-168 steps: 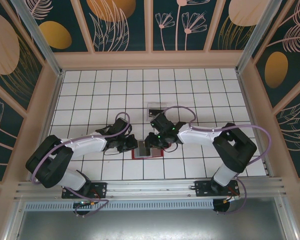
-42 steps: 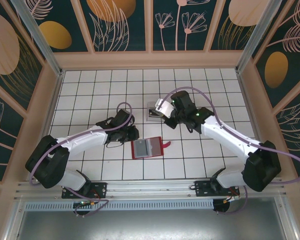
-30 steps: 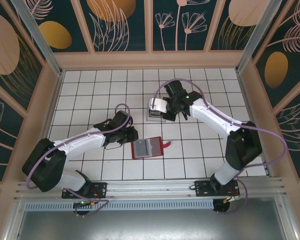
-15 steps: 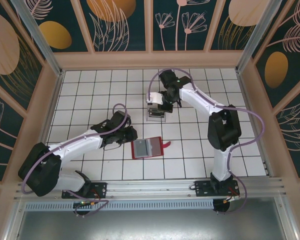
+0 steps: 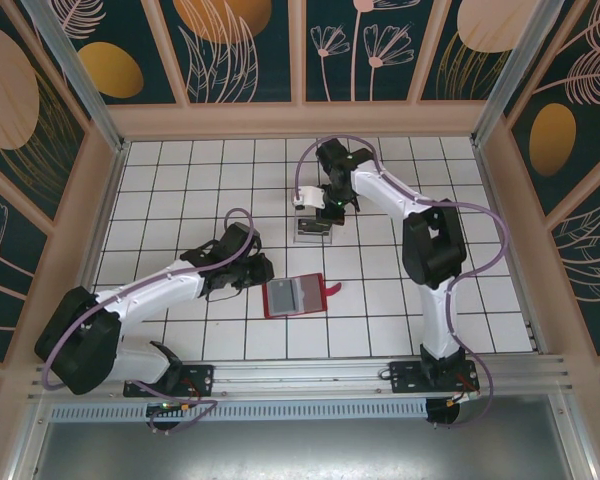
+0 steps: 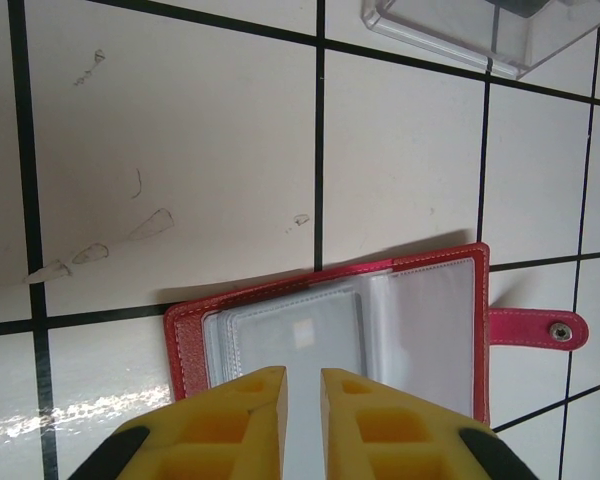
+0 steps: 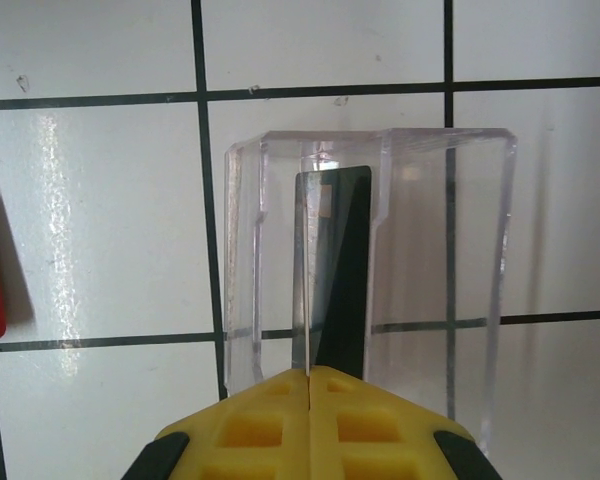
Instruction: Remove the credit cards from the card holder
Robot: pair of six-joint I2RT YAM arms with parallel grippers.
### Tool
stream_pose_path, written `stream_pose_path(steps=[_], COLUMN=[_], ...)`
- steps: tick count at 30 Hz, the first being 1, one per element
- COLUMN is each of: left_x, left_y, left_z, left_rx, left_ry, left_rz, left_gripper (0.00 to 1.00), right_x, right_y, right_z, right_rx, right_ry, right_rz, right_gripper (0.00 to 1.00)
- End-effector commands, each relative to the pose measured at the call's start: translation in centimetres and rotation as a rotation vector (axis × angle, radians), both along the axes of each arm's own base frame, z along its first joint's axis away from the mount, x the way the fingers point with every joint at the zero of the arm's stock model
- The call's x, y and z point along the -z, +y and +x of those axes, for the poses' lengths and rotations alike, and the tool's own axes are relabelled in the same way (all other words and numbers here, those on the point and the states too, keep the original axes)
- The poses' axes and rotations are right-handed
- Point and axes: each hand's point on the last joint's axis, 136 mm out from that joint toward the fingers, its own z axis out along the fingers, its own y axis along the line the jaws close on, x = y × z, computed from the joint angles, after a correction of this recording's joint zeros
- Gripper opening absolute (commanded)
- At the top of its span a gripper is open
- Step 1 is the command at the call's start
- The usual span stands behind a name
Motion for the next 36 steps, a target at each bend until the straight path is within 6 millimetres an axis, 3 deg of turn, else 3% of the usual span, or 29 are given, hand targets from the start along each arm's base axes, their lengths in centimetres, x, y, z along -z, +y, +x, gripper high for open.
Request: stream_pose_path(steps=[1, 9, 11, 17, 27, 32, 36], left_x=[0.1, 0.0, 0.2, 0.4, 0.8, 0.7, 0.9], left_y=[0.6, 0.7, 0.6, 0.6, 0.6, 1.0, 1.0], left_z=[-0.5, -0.6, -0.6, -0.7, -0.6, -0.2, 0.2], left_rx=[-0.016, -0.013, -0.01, -0.003, -0.001, -0.007, -0.004], left_ry=[0.011, 0.007, 0.01, 0.016, 0.018, -0.005, -0.012], left_rz=[0.012, 0.01, 0.012, 0.013, 0.023, 0.049, 0.058], left_gripper=[0.18, 0.17, 0.17, 0.17, 0.17, 0.18, 0.18], right_x=[0.5, 1.5, 1.5, 0.9, -2.7, -4.7, -6.7], right_y=[0.4, 0.7, 1.6, 1.7, 2.1, 2.4, 1.7], right_z=[-1.2, -1.0, -1.0, 1.6, 3.7, 5.4, 7.7], right_rx=[-0.014, 0.017, 0.018, 0.103, 0.158, 0.361, 0.677], right_ry=[0.069, 0.112, 0.1, -0.01, -0.245, -0.275, -0.313], right_rz=[-0.011, -0.032, -0.03, -0.065, -0.043, 0.046, 0.144], right_gripper=[0.0, 0.0, 0.0, 0.26, 0.34, 0.36, 0.36])
